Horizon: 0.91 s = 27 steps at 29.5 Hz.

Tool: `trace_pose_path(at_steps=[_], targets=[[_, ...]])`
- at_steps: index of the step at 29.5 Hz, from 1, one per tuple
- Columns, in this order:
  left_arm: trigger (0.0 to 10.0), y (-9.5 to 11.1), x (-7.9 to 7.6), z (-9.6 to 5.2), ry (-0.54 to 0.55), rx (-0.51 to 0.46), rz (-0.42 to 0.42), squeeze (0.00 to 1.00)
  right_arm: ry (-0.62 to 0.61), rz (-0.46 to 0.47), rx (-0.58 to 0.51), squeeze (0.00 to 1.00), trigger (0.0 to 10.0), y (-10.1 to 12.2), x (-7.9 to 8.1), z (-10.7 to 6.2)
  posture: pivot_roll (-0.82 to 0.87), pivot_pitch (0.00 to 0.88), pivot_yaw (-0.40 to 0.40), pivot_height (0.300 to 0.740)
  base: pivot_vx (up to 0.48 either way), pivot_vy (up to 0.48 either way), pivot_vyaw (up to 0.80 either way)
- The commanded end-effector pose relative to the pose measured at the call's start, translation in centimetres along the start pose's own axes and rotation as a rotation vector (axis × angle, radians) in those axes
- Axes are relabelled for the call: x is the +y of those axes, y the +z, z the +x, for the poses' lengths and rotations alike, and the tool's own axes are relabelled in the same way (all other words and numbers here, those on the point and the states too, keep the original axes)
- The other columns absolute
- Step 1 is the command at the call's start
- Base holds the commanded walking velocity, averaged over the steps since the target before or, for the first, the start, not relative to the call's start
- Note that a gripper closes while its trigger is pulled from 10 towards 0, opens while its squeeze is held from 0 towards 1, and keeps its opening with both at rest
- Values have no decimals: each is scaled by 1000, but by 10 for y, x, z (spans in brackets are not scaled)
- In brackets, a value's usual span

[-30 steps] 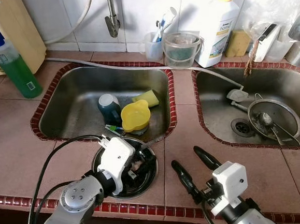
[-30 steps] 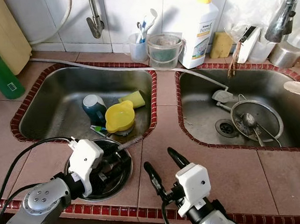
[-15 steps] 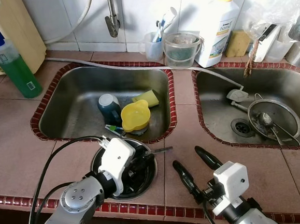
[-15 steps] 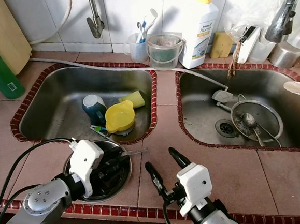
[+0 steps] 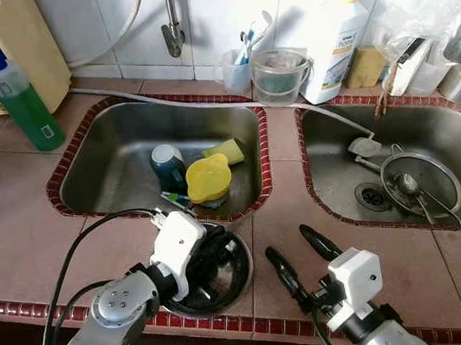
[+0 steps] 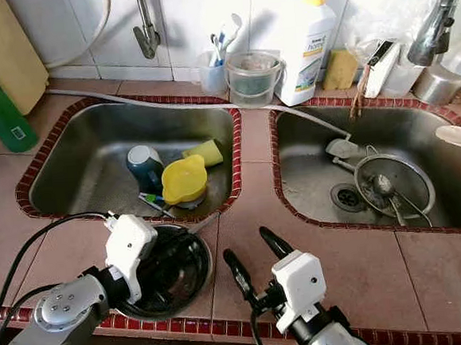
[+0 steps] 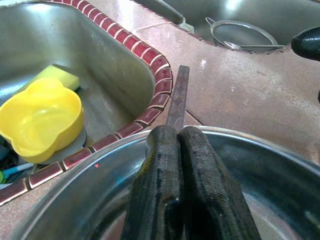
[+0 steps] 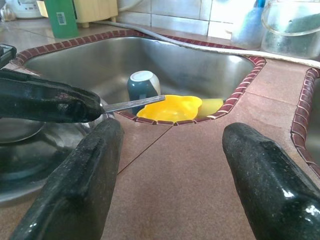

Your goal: Kitchen organization

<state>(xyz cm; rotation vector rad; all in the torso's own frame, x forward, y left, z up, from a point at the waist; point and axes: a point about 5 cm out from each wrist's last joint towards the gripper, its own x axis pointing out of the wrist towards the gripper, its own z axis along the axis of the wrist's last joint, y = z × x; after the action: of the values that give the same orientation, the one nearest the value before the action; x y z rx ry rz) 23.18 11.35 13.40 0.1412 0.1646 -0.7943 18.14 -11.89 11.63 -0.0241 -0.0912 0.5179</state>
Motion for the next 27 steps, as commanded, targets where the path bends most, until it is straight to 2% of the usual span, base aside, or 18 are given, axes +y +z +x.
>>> trace_pose_path(at_steps=[1, 14, 27], targets=[[0, -4, -1, -1, -4, 19, -16, 0, 4, -5, 8, 0, 10000, 0, -2, -2, -186, 154, -26, 740, 0, 0, 0], [0, 1, 1, 0, 18, -17, -25, 0, 5, -12, 9, 0, 10000, 1, -5, -1, -189, 150, -33, 740, 0, 0, 0], [0, 20, 8, -3, 43, -82, -25, 0, 17, -15, 4, 0, 10000, 1, -6, 2, -176, 143, -40, 740, 0, 0, 0]])
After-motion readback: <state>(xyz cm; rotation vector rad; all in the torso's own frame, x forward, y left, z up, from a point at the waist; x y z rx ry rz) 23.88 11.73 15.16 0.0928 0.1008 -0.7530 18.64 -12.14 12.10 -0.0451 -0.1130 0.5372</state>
